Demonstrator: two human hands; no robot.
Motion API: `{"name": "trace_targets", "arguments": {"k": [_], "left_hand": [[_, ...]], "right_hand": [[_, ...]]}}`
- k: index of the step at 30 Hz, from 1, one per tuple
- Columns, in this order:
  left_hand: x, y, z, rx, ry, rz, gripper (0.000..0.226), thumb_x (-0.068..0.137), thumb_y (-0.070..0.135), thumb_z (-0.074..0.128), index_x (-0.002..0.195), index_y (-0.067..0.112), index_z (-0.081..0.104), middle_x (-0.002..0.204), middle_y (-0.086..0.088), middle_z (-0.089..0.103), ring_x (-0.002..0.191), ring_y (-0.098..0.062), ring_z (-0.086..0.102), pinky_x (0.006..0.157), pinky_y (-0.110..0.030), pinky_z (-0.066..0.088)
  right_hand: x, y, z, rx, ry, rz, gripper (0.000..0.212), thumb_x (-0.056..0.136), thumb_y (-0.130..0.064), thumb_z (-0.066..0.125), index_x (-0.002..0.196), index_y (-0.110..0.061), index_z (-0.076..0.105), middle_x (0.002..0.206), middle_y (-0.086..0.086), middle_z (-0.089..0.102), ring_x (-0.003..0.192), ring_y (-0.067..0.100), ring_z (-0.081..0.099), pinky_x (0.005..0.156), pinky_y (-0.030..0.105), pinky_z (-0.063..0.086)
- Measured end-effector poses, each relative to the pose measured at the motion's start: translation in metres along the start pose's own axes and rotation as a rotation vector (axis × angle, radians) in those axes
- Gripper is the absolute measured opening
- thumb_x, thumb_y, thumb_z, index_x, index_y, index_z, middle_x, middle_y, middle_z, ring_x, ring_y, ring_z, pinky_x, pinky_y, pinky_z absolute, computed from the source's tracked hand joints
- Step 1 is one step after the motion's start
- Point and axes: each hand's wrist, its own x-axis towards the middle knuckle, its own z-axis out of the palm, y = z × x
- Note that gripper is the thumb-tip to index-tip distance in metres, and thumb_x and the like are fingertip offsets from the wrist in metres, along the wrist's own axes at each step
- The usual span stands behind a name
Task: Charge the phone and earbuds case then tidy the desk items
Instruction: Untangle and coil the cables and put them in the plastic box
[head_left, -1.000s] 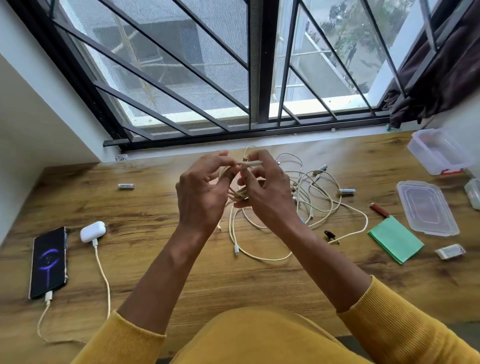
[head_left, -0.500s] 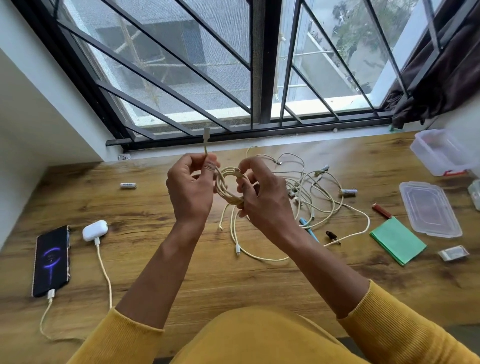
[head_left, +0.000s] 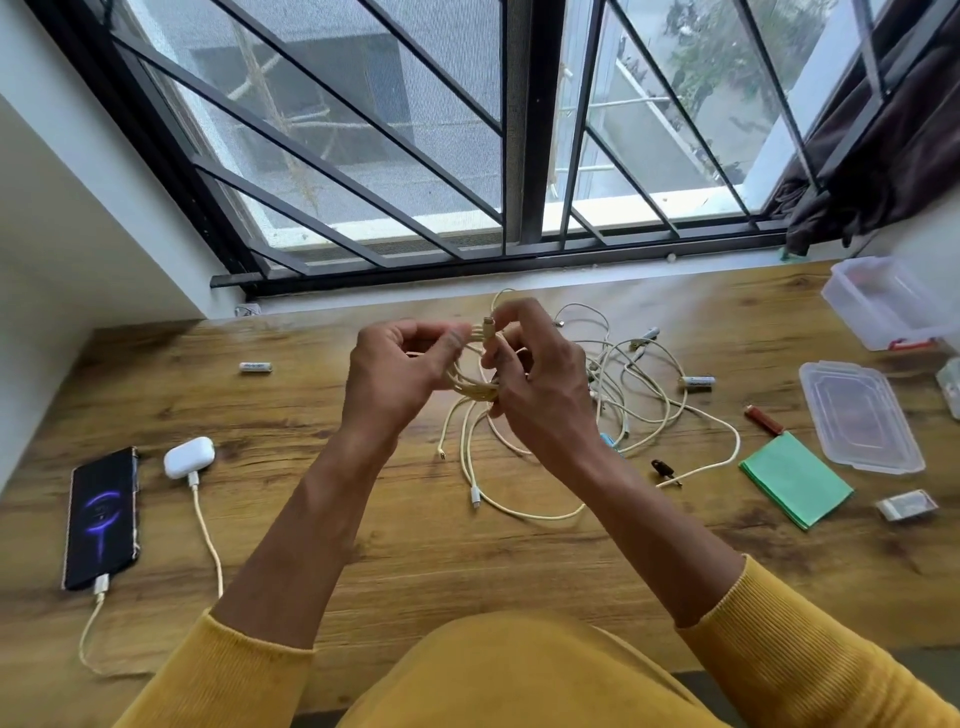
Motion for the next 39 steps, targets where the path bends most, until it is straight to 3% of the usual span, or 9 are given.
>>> {"name": "trace_targets", "arguments": {"k": [2,8,17,19,22,25,29,35,39], "left_hand": [[-0.002,0.001,0.000,0.007,-0.083,-0.006,0.027,0.082,0.031,0.091,0.105,0.019,0.082,0.095,0.000,0.081,0.082,-0.017,0.080,0.074,-0.035,0.066],[-0.001,-0.005,0.004,-0.072,-0.030,0.049,0.024,0.085,0.011,0.088,0.108,0.013,0.082,0.095,-0.005,0.083,0.088,-0.028,0.080,0.087,-0.049,0.065],[-0.008,-0.003,0.002,-0.280,-0.048,0.070,0.026,0.091,0.003,0.079,0.117,0.000,0.075,0.098,-0.020,0.079,0.087,-0.032,0.077,0.084,-0.045,0.065],[-0.008,0.000,0.001,-0.310,-0.050,0.060,0.030,0.091,0.004,0.080,0.120,0.001,0.072,0.099,-0.020,0.079,0.086,-0.031,0.077,0.082,-0.043,0.064],[-0.007,0.003,0.001,-0.349,-0.050,0.044,0.038,0.091,0.003,0.078,0.126,0.005,0.064,0.095,-0.019,0.079,0.084,-0.029,0.077,0.077,-0.038,0.063],[-0.008,0.004,0.000,-0.364,-0.081,0.046,0.038,0.094,0.002,0.075,0.127,0.012,0.059,0.088,-0.014,0.078,0.083,-0.026,0.076,0.076,-0.037,0.063],[-0.010,0.006,-0.002,-0.390,-0.136,0.043,0.035,0.097,0.004,0.070,0.130,0.009,0.057,0.081,-0.010,0.075,0.079,-0.022,0.073,0.074,-0.034,0.063],[-0.007,0.003,-0.005,-0.637,-0.242,-0.086,0.022,0.093,0.011,0.069,0.115,0.010,0.072,0.087,-0.017,0.072,0.080,-0.024,0.070,0.081,-0.037,0.064],[-0.006,0.003,-0.007,-0.745,-0.335,-0.159,0.029,0.089,-0.002,0.068,0.114,0.010,0.075,0.098,-0.021,0.075,0.087,-0.027,0.075,0.086,-0.037,0.064]], "right_hand": [[0.005,0.000,-0.003,-0.011,0.010,-0.017,0.012,0.104,-0.007,0.061,0.112,-0.015,0.057,0.079,0.007,0.068,0.052,0.019,0.068,0.041,0.046,0.054],[0.005,0.000,-0.004,-0.009,-0.004,-0.030,0.010,0.105,-0.007,0.062,0.113,-0.012,0.058,0.081,0.002,0.067,0.053,0.019,0.069,0.042,0.047,0.055],[0.001,-0.006,-0.001,0.014,0.034,0.005,0.014,0.104,-0.003,0.060,0.114,-0.013,0.058,0.082,0.006,0.065,0.049,0.014,0.065,0.040,0.035,0.055],[0.002,-0.005,0.003,-0.003,0.048,0.002,0.018,0.103,-0.003,0.059,0.113,-0.018,0.057,0.087,0.007,0.065,0.054,0.017,0.067,0.042,0.036,0.055],[0.006,-0.004,0.007,-0.071,0.069,0.012,0.029,0.102,-0.006,0.062,0.109,-0.034,0.055,0.107,0.005,0.056,0.077,0.032,0.069,0.050,0.044,0.059],[0.009,-0.005,0.003,-0.035,0.021,0.023,0.030,0.102,-0.004,0.063,0.107,-0.033,0.057,0.113,0.007,0.058,0.076,0.033,0.070,0.044,0.031,0.055],[0.010,-0.008,-0.003,0.138,-0.041,0.130,0.017,0.103,-0.003,0.062,0.107,-0.019,0.057,0.102,0.015,0.065,0.052,0.016,0.068,0.041,0.028,0.050],[0.012,-0.009,-0.001,0.253,-0.065,0.173,0.019,0.104,-0.003,0.062,0.103,-0.022,0.057,0.072,0.009,0.069,0.049,0.014,0.064,0.043,0.030,0.047],[0.015,-0.007,-0.003,0.296,-0.071,0.217,0.016,0.104,-0.001,0.060,0.105,-0.016,0.056,0.068,0.008,0.067,0.049,0.014,0.061,0.042,0.028,0.044]]}}
